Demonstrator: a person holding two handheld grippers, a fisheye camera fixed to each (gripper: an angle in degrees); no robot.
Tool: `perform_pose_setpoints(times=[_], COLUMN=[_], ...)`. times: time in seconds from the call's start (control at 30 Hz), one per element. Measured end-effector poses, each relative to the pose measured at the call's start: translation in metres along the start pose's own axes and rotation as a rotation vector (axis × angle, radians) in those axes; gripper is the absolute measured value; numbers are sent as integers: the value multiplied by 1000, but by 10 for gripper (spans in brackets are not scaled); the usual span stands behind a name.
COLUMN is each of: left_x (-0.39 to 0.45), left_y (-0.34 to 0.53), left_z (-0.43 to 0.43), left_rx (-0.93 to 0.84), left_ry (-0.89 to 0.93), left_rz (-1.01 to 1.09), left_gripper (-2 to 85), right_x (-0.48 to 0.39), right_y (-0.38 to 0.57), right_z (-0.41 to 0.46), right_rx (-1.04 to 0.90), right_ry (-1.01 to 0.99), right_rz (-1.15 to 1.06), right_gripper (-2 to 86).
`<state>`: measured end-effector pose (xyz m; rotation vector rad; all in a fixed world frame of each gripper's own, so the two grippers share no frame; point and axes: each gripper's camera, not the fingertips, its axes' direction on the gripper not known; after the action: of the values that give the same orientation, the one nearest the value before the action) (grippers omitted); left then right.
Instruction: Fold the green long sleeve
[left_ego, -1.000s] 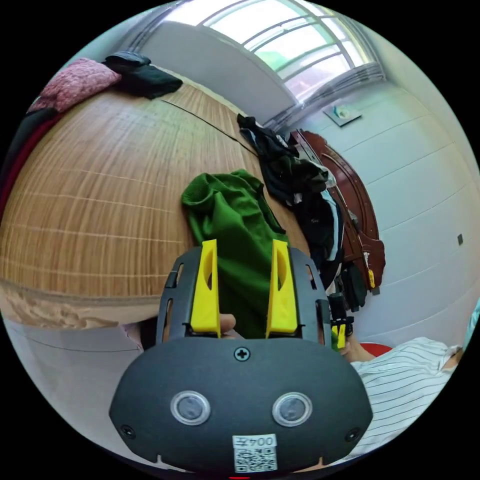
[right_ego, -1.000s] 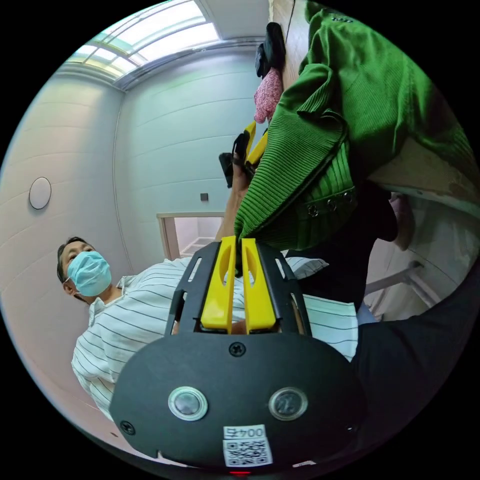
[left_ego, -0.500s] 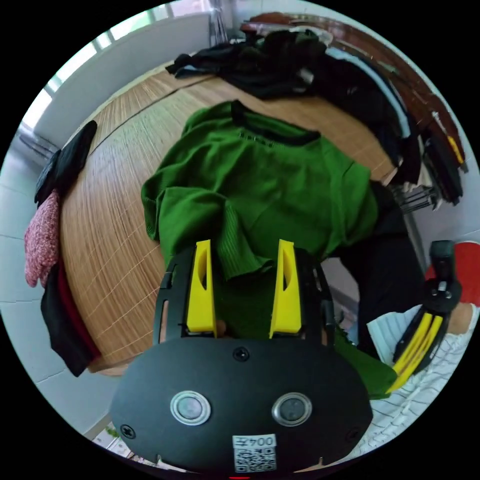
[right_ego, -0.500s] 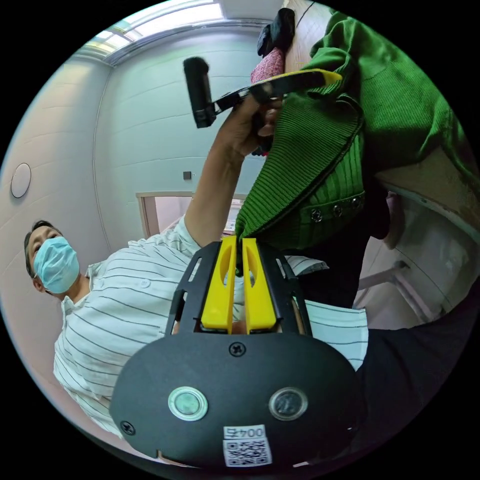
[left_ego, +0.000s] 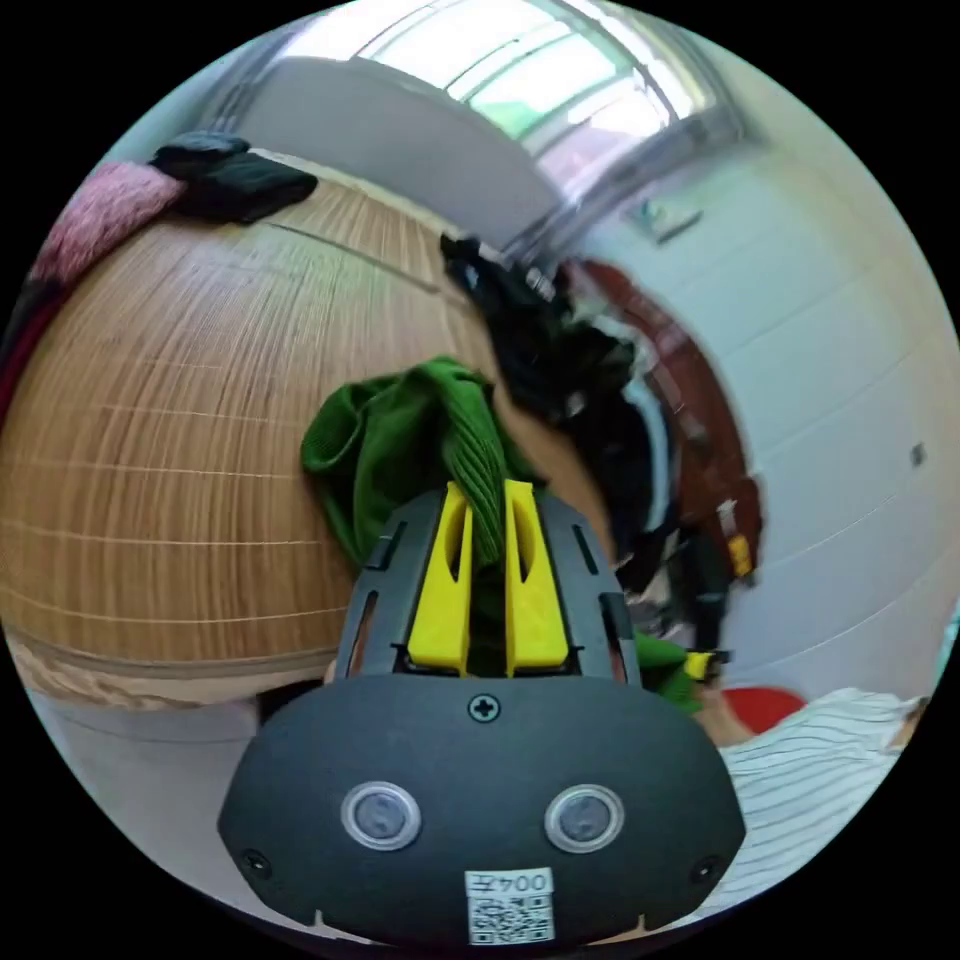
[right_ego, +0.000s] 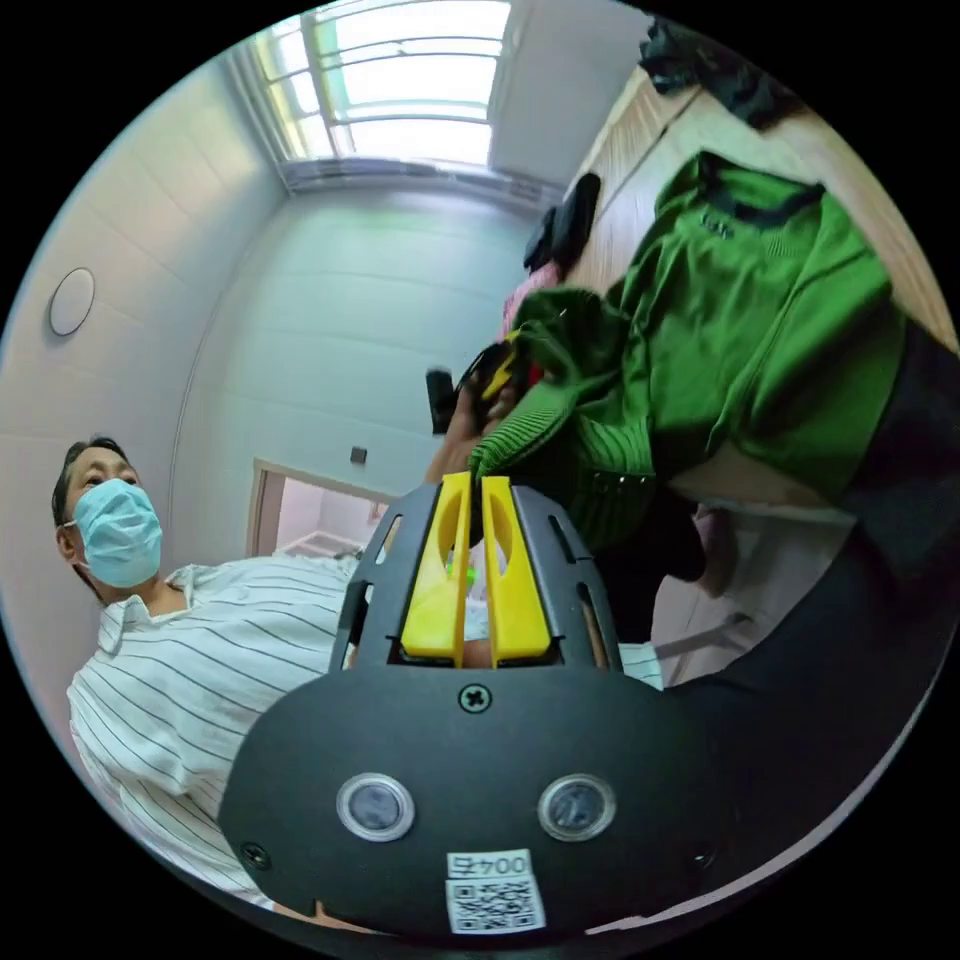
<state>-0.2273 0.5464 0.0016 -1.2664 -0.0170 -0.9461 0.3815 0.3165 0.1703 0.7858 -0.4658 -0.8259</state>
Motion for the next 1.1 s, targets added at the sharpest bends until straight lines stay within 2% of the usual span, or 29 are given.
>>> perform_pose_setpoints(times=[0.07,0.17,0.27,0.37,0.57,0.87,0.97,1.1], left_x=[-9,16,53,95,219,425,450,419], left_y=[31,77,119,146,171,159,137,62], left_z=[-59,-105,-140,-174,-263,-390,-410,-382], left_rx=[212,386,482,550,710,858,893,784], left_ry=[302,572,700,779,802,739,641,610], left_rz=[-78,-12,86,175,431,704,702,522], left_gripper=[38,36,35,35,33,32,33,34], right_x=[-25,-62,-102,-152,-295,-519,-556,-545], right_y=[5,16,28,34,43,48,33,-26], right_z=[-50,-112,-162,-194,-240,-281,-274,-254], right_rx=[131,315,452,487,469,537,539,523], right_ry=[0,-76,-167,-246,-249,-93,11,131], right_rz=[-54,-161,-272,-405,-728,-1020,-1072,-982], right_gripper=[-1,-2,-4,-5,-6,-8,-8,-7])
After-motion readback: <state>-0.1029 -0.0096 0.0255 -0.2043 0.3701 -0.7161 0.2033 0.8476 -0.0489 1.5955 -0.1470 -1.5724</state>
